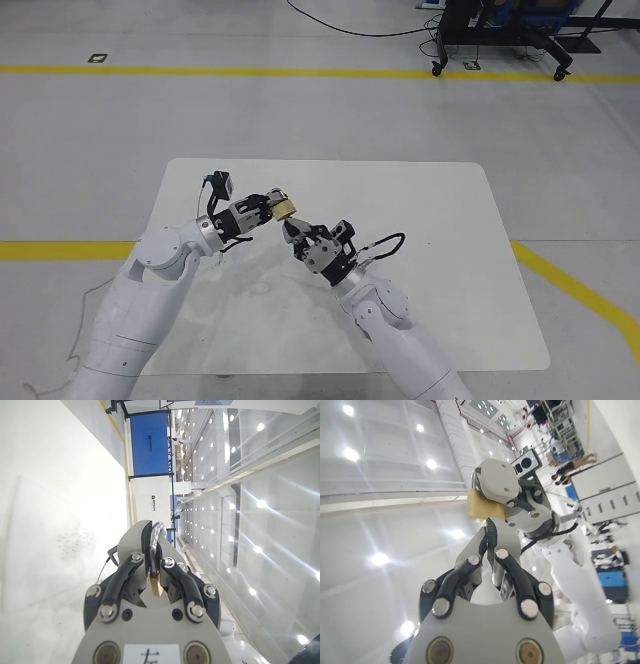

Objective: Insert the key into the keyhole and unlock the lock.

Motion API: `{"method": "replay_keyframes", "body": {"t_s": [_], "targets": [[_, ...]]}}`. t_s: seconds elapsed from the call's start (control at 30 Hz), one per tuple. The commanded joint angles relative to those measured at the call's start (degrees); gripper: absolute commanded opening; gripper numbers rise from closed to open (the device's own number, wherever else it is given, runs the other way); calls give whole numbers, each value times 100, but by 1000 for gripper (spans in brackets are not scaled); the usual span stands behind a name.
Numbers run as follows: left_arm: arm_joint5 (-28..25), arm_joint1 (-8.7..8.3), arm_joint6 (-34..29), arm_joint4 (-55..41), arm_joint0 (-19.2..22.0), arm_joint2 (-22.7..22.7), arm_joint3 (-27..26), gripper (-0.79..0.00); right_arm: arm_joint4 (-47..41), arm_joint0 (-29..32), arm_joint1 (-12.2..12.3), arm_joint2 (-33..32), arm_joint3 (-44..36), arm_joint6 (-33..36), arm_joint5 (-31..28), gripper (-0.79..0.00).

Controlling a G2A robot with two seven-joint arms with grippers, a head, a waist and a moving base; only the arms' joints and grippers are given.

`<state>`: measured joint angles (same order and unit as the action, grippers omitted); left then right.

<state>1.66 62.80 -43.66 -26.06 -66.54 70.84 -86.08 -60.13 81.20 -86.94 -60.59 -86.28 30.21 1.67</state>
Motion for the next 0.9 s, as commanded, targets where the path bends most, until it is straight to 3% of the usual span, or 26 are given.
{"method": "replay_keyframes", "body": {"t_s": [0.0,0.1,0.33,0.4,0.47,0.57,0.6,0.63,0.67,0.87], "targets": [[-94,1,-36,12,-7,3,-20,-785,-1020,-31,13,-160,109,552,757,-785],[-290,2,-72,45,-40,14,-62,-785,-1544,-141,51,-375,324,916,1347,-785],[-454,2,30,108,-93,74,-80,-785,-1509,-191,83,-412,372,970,1431,-770],[-476,3,92,141,-104,91,-89,-785,-1430,-188,93,-413,350,937,1402,-536],[-502,5,122,177,-114,93,-104,-785,-1408,-169,102,-414,319,933,1393,-520],[-530,7,162,258,-124,87,-122,-785,-1355,-116,123,-431,246,952,1407,-431],[-530,9,170,266,-123,84,-121,-785,-1336,-98,131,-443,215,958,1417,-311],[-530,11,180,275,-120,79,-119,-785,-1306,-81,141,-462,176,963,1412,-117],[-530,13,185,278,-117,74,-115,-785,-1274,-60,151,-479,134,967,1408,0],[-554,28,96,295,-52,22,-64,-785,-996,9,192,-515,-23,1036,1355,0]]}}
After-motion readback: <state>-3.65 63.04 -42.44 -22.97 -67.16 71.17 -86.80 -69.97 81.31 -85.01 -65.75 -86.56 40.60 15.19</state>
